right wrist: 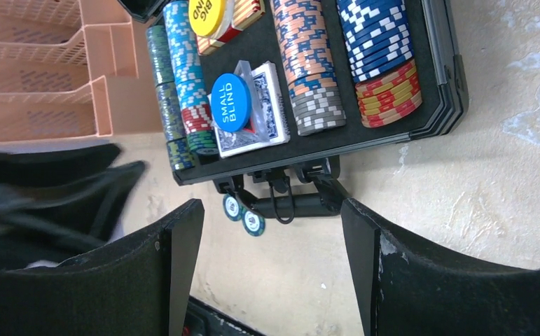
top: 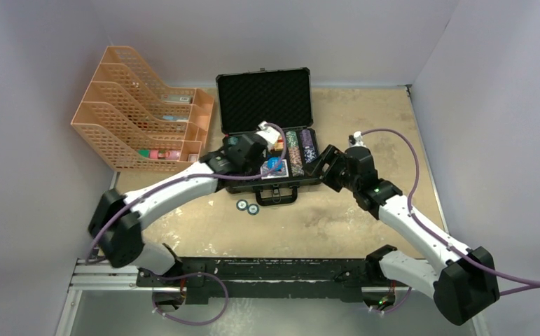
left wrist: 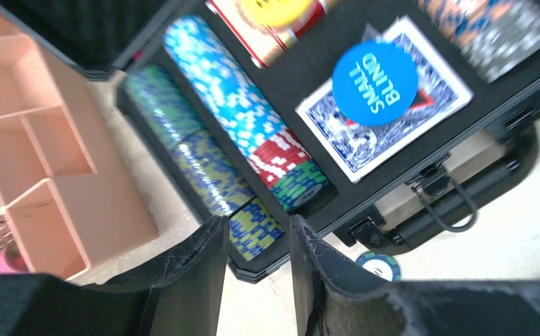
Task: Pack up texas hold em set
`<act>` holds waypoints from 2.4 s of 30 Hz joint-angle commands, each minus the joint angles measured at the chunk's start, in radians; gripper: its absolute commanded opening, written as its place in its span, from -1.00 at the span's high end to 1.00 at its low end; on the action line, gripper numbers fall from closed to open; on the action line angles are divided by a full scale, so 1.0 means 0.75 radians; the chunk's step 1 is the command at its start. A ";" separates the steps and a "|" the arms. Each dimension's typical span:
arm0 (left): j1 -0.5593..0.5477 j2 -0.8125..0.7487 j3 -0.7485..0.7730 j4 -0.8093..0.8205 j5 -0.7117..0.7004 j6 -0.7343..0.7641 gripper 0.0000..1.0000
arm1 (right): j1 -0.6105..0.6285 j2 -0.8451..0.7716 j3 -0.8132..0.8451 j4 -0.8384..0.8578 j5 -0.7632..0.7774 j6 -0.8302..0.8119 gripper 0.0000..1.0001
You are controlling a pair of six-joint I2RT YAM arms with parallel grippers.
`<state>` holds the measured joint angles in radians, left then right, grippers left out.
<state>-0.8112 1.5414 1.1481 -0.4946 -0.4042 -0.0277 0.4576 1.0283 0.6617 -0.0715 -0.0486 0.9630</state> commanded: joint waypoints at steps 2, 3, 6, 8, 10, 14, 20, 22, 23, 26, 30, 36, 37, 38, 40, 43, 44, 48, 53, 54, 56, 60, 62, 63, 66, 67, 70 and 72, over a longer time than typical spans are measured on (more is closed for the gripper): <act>0.034 -0.350 -0.077 0.231 -0.054 -0.143 0.24 | 0.005 0.072 0.056 0.017 -0.025 -0.211 -0.46; 0.036 -0.406 -0.103 0.264 -0.089 -0.157 0.23 | 0.012 0.092 0.064 0.022 -0.039 -0.232 -0.45; 0.037 -0.561 -0.180 0.370 -0.176 -0.203 0.19 | 0.130 0.165 0.112 0.020 0.017 -0.265 -0.44; 0.037 -0.671 -0.229 0.427 -0.227 -0.227 0.16 | 0.270 0.233 0.178 -0.006 0.124 -0.267 -0.44; 0.037 -0.753 -0.271 0.465 -0.295 -0.245 0.15 | 0.397 0.338 0.260 -0.038 0.192 -0.267 -0.44; 0.036 -0.896 -0.354 0.530 -0.491 -0.304 0.09 | 0.612 0.591 0.451 -0.095 0.280 -0.304 -0.44; 0.038 -1.017 -0.451 0.573 -0.651 -0.377 0.06 | 0.824 0.989 0.830 -0.276 0.436 -0.372 -0.39; 0.039 -1.036 -0.468 0.577 -0.716 -0.409 0.05 | 0.861 1.095 0.938 -0.346 0.485 -0.384 -0.36; 0.039 -1.042 -0.475 0.579 -0.734 -0.414 0.04 | 0.870 1.135 0.978 -0.380 0.505 -0.387 -0.35; 0.039 -1.050 -0.486 0.574 -0.775 -0.430 0.04 | 0.875 1.208 1.060 -0.411 0.528 -0.394 -0.33; 0.040 -1.054 -0.484 0.560 -0.798 -0.432 0.04 | 0.875 1.294 1.142 -0.446 0.538 -0.402 -0.32; 0.039 -1.078 -0.497 0.555 -0.891 -0.451 0.04 | 0.876 1.427 1.250 -0.531 0.547 -0.380 -0.27; 0.039 -1.088 -0.503 0.556 -0.903 -0.453 0.04 | 0.875 1.434 1.253 -0.532 0.546 -0.383 -0.26; 0.039 -1.094 -0.507 0.560 -0.913 -0.454 0.04 | 0.875 1.441 1.253 -0.537 0.552 -0.386 -0.25; 0.039 -1.103 -0.516 0.565 -0.920 -0.457 0.04 | 0.875 1.452 1.256 -0.551 0.567 -0.390 -0.24; 0.039 -1.103 -0.518 0.567 -0.924 -0.460 0.04 | 0.874 1.471 1.264 -0.565 0.557 -0.409 -0.23; 0.039 -1.099 -0.517 0.564 -0.924 -0.460 0.04 | 0.874 1.481 1.269 -0.572 0.551 -0.413 -0.23; 0.039 -1.100 -0.516 0.560 -0.929 -0.459 0.04 | 0.874 1.503 1.265 -0.569 0.497 -0.439 -0.14; 0.039 -1.098 -0.517 0.554 -0.940 -0.456 0.04 | 0.873 1.527 1.255 -0.571 0.464 -0.465 -0.07; 0.039 -1.098 -0.517 0.550 -0.941 -0.454 0.04 | 0.873 1.540 1.256 -0.573 0.459 -0.468 -0.06; 0.039 -1.099 -0.516 0.547 -0.945 -0.454 0.04 | 0.873 1.559 1.262 -0.581 0.454 -0.466 -0.05; 0.040 -1.106 -0.516 0.548 -0.946 -0.450 0.04 | 0.873 1.603 1.288 -0.608 0.461 -0.454 -0.04; 0.040 -1.107 -0.517 0.547 -0.948 -0.449 0.04 | 0.873 1.619 1.300 -0.626 0.468 -0.449 0.01; 0.040 -1.106 -0.516 0.545 -0.948 -0.450 0.04 | 0.873 1.624 1.303 -0.635 0.473 -0.443 0.05; 0.040 -1.109 -0.518 0.543 -0.968 -0.442 0.03 | 0.873 1.605 1.301 -0.659 0.513 -0.433 0.12; 0.039 -1.110 -0.517 0.540 -0.984 -0.442 0.02 | 0.873 1.591 1.299 -0.663 0.525 -0.432 0.13; 0.039 -1.123 -0.524 0.544 -1.010 -0.436 -0.03 | 0.874 1.540 1.283 -0.655 0.540 -0.437 0.14; 0.039 -1.126 -0.530 0.544 -1.011 -0.438 -0.08 | 0.875 1.494 1.270 -0.636 0.526 -0.444 0.13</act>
<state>-0.7860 0.7147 0.7547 -0.1135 -1.1271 -0.3565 1.1141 2.1765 1.6520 -0.4953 0.3347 0.6239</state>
